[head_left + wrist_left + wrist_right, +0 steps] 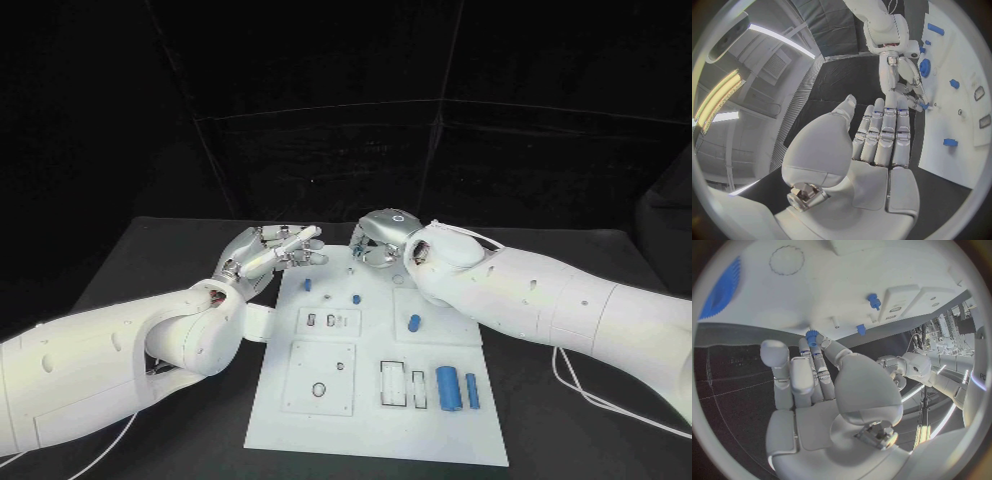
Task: Assemble the parts on the task board
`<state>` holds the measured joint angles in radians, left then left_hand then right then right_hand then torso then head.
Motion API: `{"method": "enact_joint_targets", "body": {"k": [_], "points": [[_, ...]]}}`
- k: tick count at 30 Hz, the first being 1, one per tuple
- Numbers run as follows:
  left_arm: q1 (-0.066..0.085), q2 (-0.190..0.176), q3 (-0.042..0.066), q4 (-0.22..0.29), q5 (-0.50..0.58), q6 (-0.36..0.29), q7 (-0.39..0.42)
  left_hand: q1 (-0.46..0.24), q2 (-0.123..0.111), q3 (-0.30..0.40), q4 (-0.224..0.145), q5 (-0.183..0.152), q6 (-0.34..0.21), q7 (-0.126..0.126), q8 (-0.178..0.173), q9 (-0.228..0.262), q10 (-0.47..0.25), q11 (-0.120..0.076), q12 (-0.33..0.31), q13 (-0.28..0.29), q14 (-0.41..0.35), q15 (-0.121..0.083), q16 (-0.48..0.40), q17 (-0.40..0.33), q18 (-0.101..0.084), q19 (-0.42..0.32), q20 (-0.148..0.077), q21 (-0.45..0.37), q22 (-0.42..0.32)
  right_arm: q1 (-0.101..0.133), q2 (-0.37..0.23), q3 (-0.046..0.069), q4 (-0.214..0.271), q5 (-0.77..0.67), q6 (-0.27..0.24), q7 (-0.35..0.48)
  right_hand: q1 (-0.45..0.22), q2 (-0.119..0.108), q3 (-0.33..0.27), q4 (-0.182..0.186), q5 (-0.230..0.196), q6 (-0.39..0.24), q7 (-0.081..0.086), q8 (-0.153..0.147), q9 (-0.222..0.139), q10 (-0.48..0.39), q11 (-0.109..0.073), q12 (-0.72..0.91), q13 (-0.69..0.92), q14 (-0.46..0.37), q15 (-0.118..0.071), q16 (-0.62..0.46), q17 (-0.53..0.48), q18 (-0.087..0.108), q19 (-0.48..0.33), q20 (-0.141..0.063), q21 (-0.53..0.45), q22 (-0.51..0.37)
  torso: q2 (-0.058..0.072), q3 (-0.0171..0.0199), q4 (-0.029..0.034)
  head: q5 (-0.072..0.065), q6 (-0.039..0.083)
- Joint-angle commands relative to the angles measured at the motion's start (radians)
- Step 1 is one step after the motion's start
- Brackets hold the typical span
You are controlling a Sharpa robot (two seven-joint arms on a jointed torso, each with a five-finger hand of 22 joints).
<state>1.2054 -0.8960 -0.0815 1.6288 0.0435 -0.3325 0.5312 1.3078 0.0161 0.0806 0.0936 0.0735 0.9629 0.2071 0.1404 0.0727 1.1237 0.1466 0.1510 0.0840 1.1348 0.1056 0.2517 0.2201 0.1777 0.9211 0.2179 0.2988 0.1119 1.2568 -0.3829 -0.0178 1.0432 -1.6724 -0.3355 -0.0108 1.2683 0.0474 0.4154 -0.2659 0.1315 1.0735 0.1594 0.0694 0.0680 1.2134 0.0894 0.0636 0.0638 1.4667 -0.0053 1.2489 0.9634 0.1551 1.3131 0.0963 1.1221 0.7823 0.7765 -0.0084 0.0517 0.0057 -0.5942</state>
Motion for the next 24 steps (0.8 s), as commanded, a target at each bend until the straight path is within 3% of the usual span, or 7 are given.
{"method": "enact_joint_targets", "body": {"k": [1, 9, 11, 13, 15, 20, 24], "points": [[0.002, 0.001, 0.001, 0.0, 0.001, 0.017, -0.001, -0.001, 0.009, 0.002, -0.003, 0.001, 0.005, 0.004, -0.003, -0.001, 0.002, 0.002, -0.007, -0.001, 0.001, -0.003, -0.005, 0.001, 0.007, 0.002, 0.003, -0.004, -0.001, 0.002, 0.005, 0.0, -0.004, -0.002, 0.014, 0.009, 0.002, -0.011, 0.007, 0.0, 0.003, 0.002, 0.003, -0.005, -0.001, 0.006, -0.004, 0.0, 0.001, 0.011, 0.0, 0.005, -0.001, -0.017, -0.007, 0.0, 0.004, 0.001, 0.0, 0.0, -0.0006, 0.001, -0.003], [0.002, 0.002, 0.001, -0.004, 0.001, 0.028, -0.01, -0.002, 0.009, 0.002, -0.004, 0.001, 0.004, 0.005, -0.004, -0.001, 0.001, 0.002, -0.008, -0.002, 0.0, -0.002, -0.006, 0.002, 0.007, 0.002, 0.003, -0.004, -0.002, 0.002, 0.011, 0.0, -0.013, -0.009, 0.016, 0.01, -0.004, -0.017, 0.014, 0.006, -0.001, -0.003, 0.005, -0.006, -0.001, 0.0, -0.002, -0.001, 0.0, 0.01, 0.001, 0.005, -0.004, -0.017, -0.01, 0.001, 0.007, 0.002, 0.002, 0.0003, -0.0008, 0.0, -0.004], [0.002, 0.002, 0.001, -0.004, 0.001, 0.029, -0.011, -0.002, 0.008, 0.002, -0.004, 0.001, 0.004, 0.005, -0.005, -0.002, 0.0, 0.002, -0.009, -0.002, 0.0, -0.002, -0.006, 0.002, 0.007, 0.002, 0.003, -0.005, -0.002, 0.002, 0.013, 0.0, -0.018, -0.01, 0.024, 0.005, -0.013, -0.028, 0.019, 0.012, -0.004, -0.022, 0.011, -0.009, -0.004, -0.027, 0.003, -0.004, -0.002, 0.008, 0.008, 0.001, -0.011, -0.016, -0.016, 0.005, 0.004, -0.004, 0.002, 0.0001, -0.0011, 0.0, -0.004], [0.002, 0.002, 0.001, -0.004, 0.001, 0.031, -0.012, -0.002, 0.008, 0.002, -0.004, 0.001, 0.004, 0.005, -0.005, -0.002, 0.0, 0.002, -0.009, -0.002, 0.0, -0.002, -0.006, 0.002, 0.007, 0.002, 0.003, -0.005, -0.002, 0.002, 0.016, 0.0, -0.023, -0.011, 0.033, 0.0, -0.032, -0.057, 0.017, 0.022, -0.01, -0.083, 0.03, -0.011, -0.007, -0.11, 0.024, -0.006, -0.004, 0.0, 0.025, -0.012, -0.035, -0.013, -0.034, 0.016, -0.013, -0.032, 0.002, 0.0, -0.0016, 0.001, -0.004], [0.003, 0.002, 0.001, -0.004, 0.001, 0.032, -0.013, -0.003, 0.008, 0.002, -0.004, 0.0, 0.004, 0.005, -0.005, -0.002, 0.0, 0.003, -0.009, -0.002, 0.0, -0.002, -0.007, 0.003, 0.007, 0.002, 0.003, -0.005, -0.003, 0.002, 0.018, 0.0, -0.026, -0.011, 0.042, -0.004, -0.037, -0.082, 0.001, 0.032, -0.017, -0.143, 0.039, -0.009, -0.005, -0.186, 0.04, 0.001, -0.002, -0.006, 0.036, -0.023, -0.055, -0.006, -0.056, 0.031, -0.037, -0.068, 0.002, 0.0003, -0.0018, 0.001, -0.004], [0.003, 0.001, 0.001, -0.005, 0.001, 0.034, -0.015, -0.003, 0.008, 0.002, -0.005, 0.0, 0.003, 0.005, -0.006, -0.002, -0.001, 0.003, -0.01, -0.002, -0.001, -0.002, -0.007, 0.003, 0.007, 0.002, 0.003, -0.006, -0.003, 0.002, 0.018, 0.0, -0.025, -0.012, 0.041, -0.006, -0.03, -0.098, -0.036, 0.05, -0.023, -0.195, 0.042, -0.008, -0.004, -0.25, 0.046, 0.004, -0.001, -0.019, 0.041, -0.042, -0.091, 0.002, -0.078, 0.04, -0.063, -0.109, 0.003, 0.001, -0.002, 0.001, -0.004], [0.003, 0.0, 0.001, -0.005, 0.001, 0.036, -0.017, -0.003, 0.008, 0.002, -0.005, 0.0, 0.003, 0.005, -0.006, -0.002, -0.001, 0.003, -0.01, -0.002, -0.001, -0.002, -0.007, 0.003, 0.007, 0.002, 0.003, -0.006, -0.003, 0.002, 0.002, 0.0, -0.005, -0.012, 0.016, -0.007, -0.026, -0.1, -0.049, 0.058, -0.023, -0.196, 0.042, -0.006, -0.002, -0.255, 0.046, 0.01, 0.001, -0.02, 0.042, -0.045, -0.097, 0.003, -0.08, 0.041, -0.067, -0.115, 0.003, 0.0016, -0.0023, -0.001, -0.003]]}}
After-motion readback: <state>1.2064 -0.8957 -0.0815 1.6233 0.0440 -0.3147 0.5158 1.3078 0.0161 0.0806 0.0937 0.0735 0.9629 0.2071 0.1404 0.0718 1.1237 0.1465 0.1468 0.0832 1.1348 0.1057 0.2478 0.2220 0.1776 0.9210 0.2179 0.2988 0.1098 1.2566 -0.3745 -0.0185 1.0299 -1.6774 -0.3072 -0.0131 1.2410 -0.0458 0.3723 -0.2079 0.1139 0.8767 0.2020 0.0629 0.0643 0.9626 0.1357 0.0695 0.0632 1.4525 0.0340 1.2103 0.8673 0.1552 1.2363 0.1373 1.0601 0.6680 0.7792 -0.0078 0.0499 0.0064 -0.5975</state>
